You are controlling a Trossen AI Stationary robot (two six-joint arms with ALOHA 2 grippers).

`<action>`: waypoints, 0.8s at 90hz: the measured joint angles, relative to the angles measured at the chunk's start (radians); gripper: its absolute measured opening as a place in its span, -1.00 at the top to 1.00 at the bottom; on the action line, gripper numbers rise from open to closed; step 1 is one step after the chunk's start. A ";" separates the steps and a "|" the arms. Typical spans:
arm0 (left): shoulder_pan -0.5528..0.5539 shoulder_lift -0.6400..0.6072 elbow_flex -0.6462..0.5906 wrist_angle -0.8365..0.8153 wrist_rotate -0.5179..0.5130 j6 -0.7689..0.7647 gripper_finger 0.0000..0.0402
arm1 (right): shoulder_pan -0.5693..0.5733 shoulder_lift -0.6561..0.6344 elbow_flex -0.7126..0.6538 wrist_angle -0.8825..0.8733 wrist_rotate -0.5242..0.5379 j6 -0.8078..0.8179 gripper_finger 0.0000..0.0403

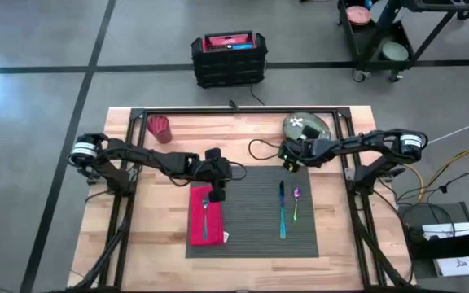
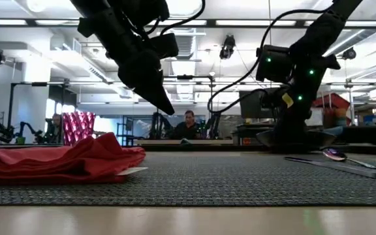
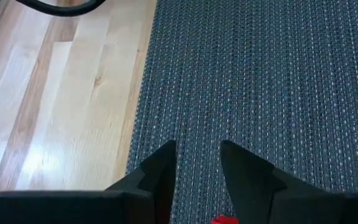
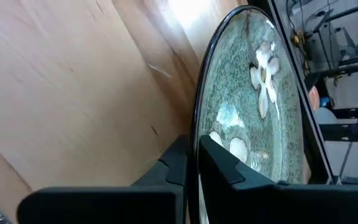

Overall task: Set table place
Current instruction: Put the green plate on the center of the gray table mat

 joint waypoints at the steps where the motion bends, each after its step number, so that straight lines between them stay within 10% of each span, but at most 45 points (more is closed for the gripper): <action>1: 0.000 0.000 0.000 0.000 0.000 0.000 0.43 | 0.002 0.000 0.000 0.000 0.000 0.000 0.97; 72: 0.000 0.000 0.000 0.000 0.000 0.000 0.43 | 0.219 -0.001 0.171 0.001 -0.142 0.000 0.97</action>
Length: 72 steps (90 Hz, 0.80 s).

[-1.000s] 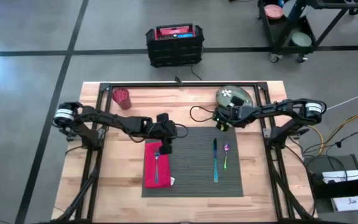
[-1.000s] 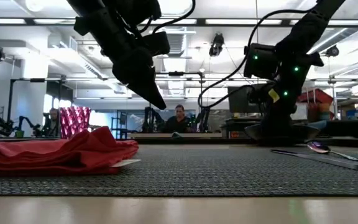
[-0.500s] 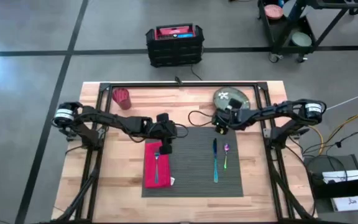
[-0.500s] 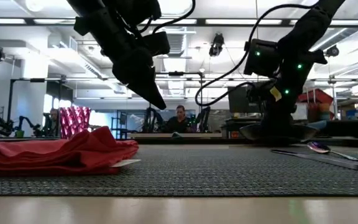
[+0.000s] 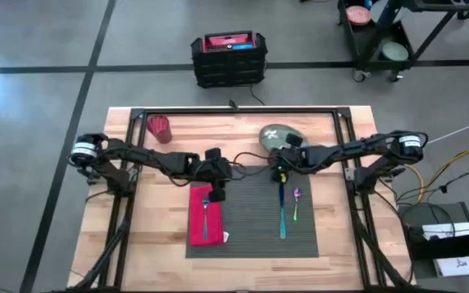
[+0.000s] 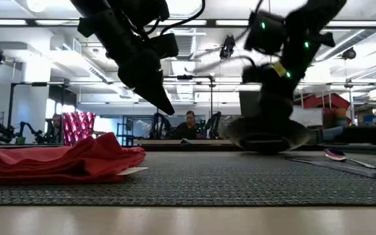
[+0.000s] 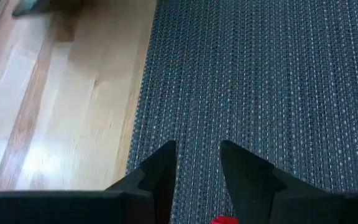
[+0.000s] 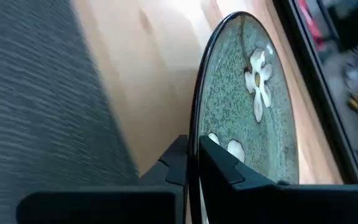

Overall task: Set table place
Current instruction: Put the green plate on the center of the gray table mat

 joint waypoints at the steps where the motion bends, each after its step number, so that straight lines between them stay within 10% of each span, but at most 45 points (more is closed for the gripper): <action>1: 0.000 0.000 0.000 0.000 0.000 0.000 0.43 | 0.005 0.000 0.005 -0.001 -0.001 0.000 0.97; 72: 0.001 -0.074 -0.001 -0.263 -0.009 -0.054 0.43 | 0.387 0.282 0.426 -0.162 0.007 0.100 1.00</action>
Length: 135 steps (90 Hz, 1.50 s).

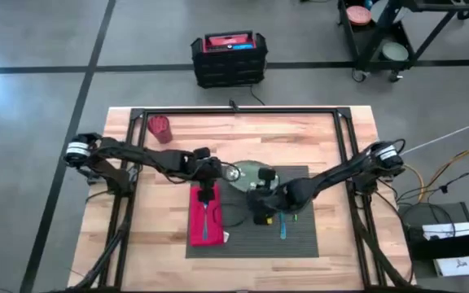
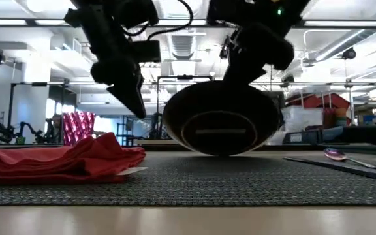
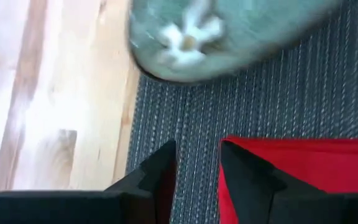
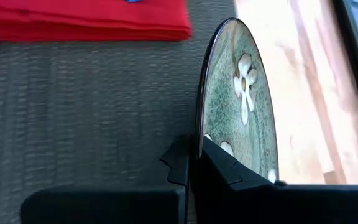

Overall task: Set table place
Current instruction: Put the green plate on the center of the gray table mat, then put the red cup above the gray table mat

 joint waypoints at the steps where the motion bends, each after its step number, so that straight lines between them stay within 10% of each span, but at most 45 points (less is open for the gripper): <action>1: 0.000 -0.001 0.000 0.000 0.000 0.000 0.43 | 0.004 0.005 0.009 -0.010 0.000 0.005 1.00; 59: 0.003 0.018 -0.272 0.376 0.058 -0.052 0.43 | 0.130 0.204 0.114 0.003 0.041 0.139 0.96; 95: 0.002 0.017 -0.253 0.378 0.058 -0.066 0.43 | 0.135 0.253 0.107 0.042 -0.072 0.235 0.33; 135: 0.013 -0.062 0.011 -0.083 -0.091 -0.041 0.43 | 0.134 -0.007 0.136 -0.106 -0.214 0.233 -0.25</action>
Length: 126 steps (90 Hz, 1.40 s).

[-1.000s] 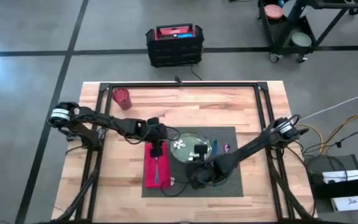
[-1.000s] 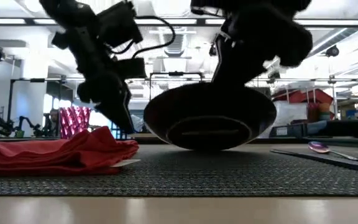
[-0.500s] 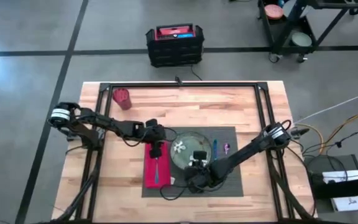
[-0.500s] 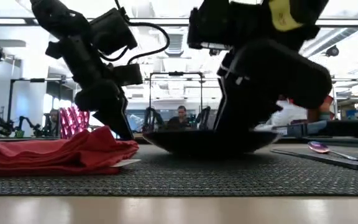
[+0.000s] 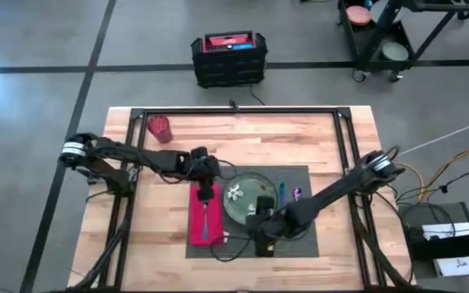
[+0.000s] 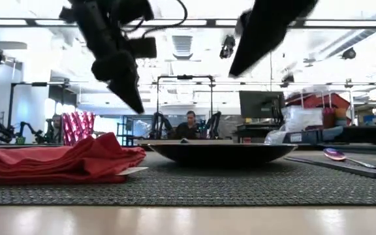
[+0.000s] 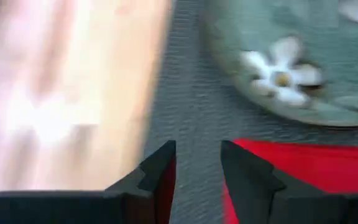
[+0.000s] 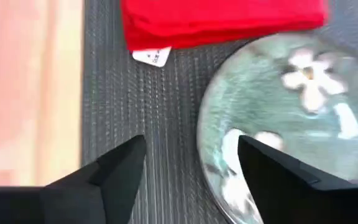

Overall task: Set table place
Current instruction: Put the red cup above the gray table mat

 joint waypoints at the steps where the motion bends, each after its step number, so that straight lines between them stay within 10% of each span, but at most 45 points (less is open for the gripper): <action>1: 0.003 -0.003 0.008 -0.023 -0.005 -0.001 0.43 | -0.001 -0.011 -0.002 -0.005 0.003 -0.003 -0.26; 56: 0.712 -0.180 0.050 -0.366 0.021 -0.006 0.00 | -0.140 -0.286 -0.412 0.081 0.079 -0.032 -0.11; 96: 0.739 -0.045 0.017 -0.388 0.030 0.048 0.29 | -0.142 -0.287 -0.477 0.121 0.079 -0.027 -0.11; 126: 0.702 0.017 0.111 -0.367 0.049 0.123 0.95 | -0.139 -0.330 -0.472 0.055 0.048 -0.029 -0.03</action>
